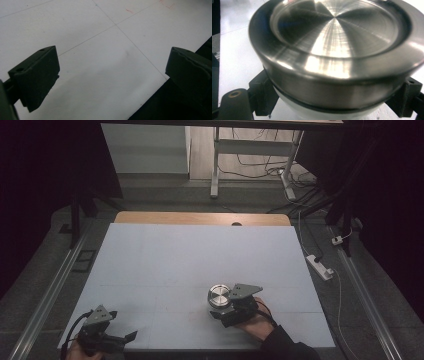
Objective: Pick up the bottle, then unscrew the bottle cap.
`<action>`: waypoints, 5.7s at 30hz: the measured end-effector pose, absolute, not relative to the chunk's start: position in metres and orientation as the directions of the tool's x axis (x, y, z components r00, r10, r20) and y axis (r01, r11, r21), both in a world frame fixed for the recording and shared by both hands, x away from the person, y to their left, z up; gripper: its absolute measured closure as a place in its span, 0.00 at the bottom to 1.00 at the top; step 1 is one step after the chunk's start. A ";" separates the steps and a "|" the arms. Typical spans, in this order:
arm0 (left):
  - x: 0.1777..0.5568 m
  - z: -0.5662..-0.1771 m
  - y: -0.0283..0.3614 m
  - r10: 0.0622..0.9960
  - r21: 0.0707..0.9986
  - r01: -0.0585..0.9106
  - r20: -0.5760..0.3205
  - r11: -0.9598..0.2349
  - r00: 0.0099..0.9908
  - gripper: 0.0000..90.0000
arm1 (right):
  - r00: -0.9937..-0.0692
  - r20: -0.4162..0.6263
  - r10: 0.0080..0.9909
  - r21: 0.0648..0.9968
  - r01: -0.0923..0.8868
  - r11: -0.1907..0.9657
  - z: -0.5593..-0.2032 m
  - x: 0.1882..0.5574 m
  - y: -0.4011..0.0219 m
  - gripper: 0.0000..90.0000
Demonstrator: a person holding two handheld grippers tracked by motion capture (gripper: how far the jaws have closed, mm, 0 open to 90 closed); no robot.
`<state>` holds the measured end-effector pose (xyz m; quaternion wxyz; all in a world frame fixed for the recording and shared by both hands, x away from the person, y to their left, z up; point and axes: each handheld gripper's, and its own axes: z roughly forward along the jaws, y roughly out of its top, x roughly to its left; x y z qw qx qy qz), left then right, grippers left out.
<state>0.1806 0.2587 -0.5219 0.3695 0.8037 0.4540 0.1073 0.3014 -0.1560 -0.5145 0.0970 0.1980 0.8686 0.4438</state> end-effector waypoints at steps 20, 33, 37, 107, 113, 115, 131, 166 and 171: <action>0.181 -0.522 0.260 0.806 0.697 0.646 -0.165 -0.312 0.568 0.00 | -0.905 -0.008 0.425 0.805 0.246 0.540 -0.504 0.299 -0.154 0.17; 0.181 -0.520 0.260 0.788 0.708 0.638 -0.192 -0.302 0.586 0.00 | -0.917 -0.005 0.398 0.824 0.222 0.522 -0.488 0.297 -0.145 0.17; 0.182 -0.518 0.259 0.774 0.717 0.628 -0.200 -0.302 0.601 0.00 | -0.921 -0.004 0.390 0.826 0.217 0.521 -0.486 0.298 -0.142 0.17; 0.267 -0.456 0.151 0.464 0.810 0.306 -0.048 -0.500 0.885 0.00 | -0.960 -0.015 0.278 0.817 0.148 0.557 -0.472 0.300 -0.110 0.17; 0.282 -0.449 0.140 0.384 0.817 0.271 -0.066 -0.509 0.921 0.00 | -0.961 -0.008 0.276 0.819 0.152 0.554 -0.472 0.300 -0.109 0.17; 0.287 -0.447 0.136 0.347 0.814 0.246 -0.058 -0.526 0.936 0.00 | -0.962 -0.007 0.272 0.820 0.150 0.552 -0.473 0.300 -0.109 0.17; 0.310 -0.439 0.107 0.069 0.820 0.062 -0.028 -0.569 0.997 0.08 | -0.979 -0.005 0.202 0.818 0.112 0.564 -0.473 0.298 -0.109 0.17; 0.296 -0.418 0.098 0.293 0.789 0.157 0.031 -0.595 0.956 0.00 | -0.954 -0.011 0.298 0.822 0.161 0.546 -0.472 0.305 -0.116 0.17; 0.298 -0.421 0.107 0.138 0.771 0.045 0.056 -0.635 0.989 0.03 | -0.974 -0.003 0.225 0.822 0.126 0.556 -0.472 0.301 -0.113 0.17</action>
